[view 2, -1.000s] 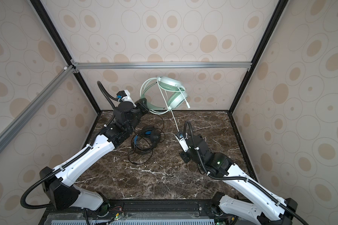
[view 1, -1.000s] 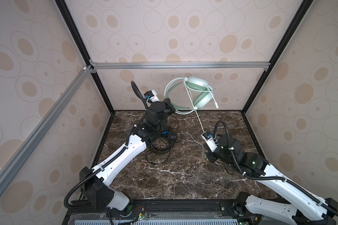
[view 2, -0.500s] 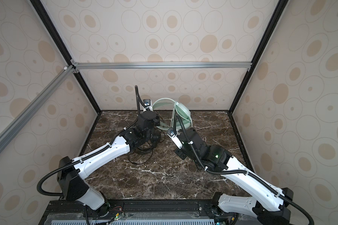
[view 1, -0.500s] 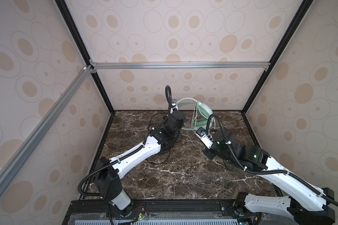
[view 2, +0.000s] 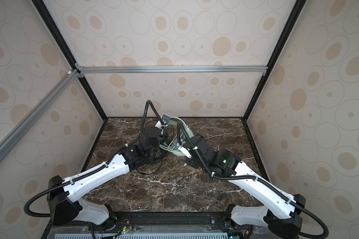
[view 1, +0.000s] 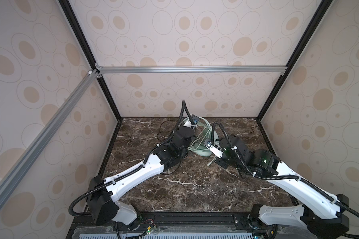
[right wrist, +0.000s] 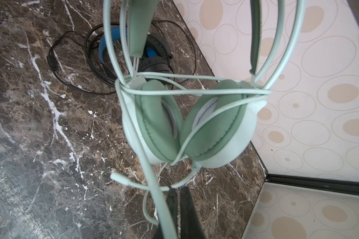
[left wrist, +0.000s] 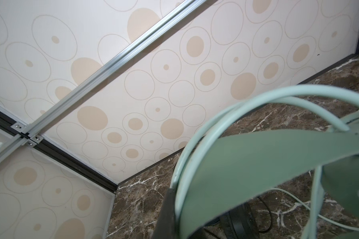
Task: Wrap the headphones
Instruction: 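Carry the cable up around the headset while the left gripper lowers it, then open the right gripper and draw it back while the left gripper raises the headset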
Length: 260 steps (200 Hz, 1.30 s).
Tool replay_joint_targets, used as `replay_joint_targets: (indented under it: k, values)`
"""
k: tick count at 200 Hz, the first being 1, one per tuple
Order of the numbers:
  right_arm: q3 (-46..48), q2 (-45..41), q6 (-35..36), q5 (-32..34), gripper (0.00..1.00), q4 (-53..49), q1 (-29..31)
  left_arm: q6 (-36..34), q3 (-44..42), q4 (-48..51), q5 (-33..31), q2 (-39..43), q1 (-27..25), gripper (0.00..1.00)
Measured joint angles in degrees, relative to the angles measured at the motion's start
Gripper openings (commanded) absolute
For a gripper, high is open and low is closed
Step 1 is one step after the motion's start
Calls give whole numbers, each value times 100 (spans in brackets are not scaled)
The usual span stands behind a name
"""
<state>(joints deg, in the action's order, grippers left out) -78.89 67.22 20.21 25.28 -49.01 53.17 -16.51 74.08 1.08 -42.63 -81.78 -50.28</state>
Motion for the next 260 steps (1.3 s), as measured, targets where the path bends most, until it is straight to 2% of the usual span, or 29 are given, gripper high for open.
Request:
replay_joint_targets:
  k: [24,44,73,136,145,175,192,215,260]
  values:
    - [-83,63,122,33,4,11,-11,-205,0,116,107,59,-31,0]
    - [-83,85,205,92,9,15,-74,-236,28,328,306,63,-31,0]
    - [-87,31,334,258,14,157,-315,-221,310,1268,922,46,-22,0]
    - [11,-63,555,201,11,769,-828,229,483,2396,2181,87,15,0]
    - [46,-70,485,44,16,813,-1032,350,487,2509,2339,127,15,0]
    - [212,-262,310,-426,48,903,-1388,769,730,2914,2802,190,118,0]
    - [448,-638,197,-1067,59,990,-1480,1117,999,3241,3080,184,227,0]
    - [763,-1344,11,-1683,67,975,-1558,1445,1292,3598,3322,184,380,0]
    - [1325,-2551,-772,-2669,69,691,-1576,2094,1611,4068,3692,175,839,0]
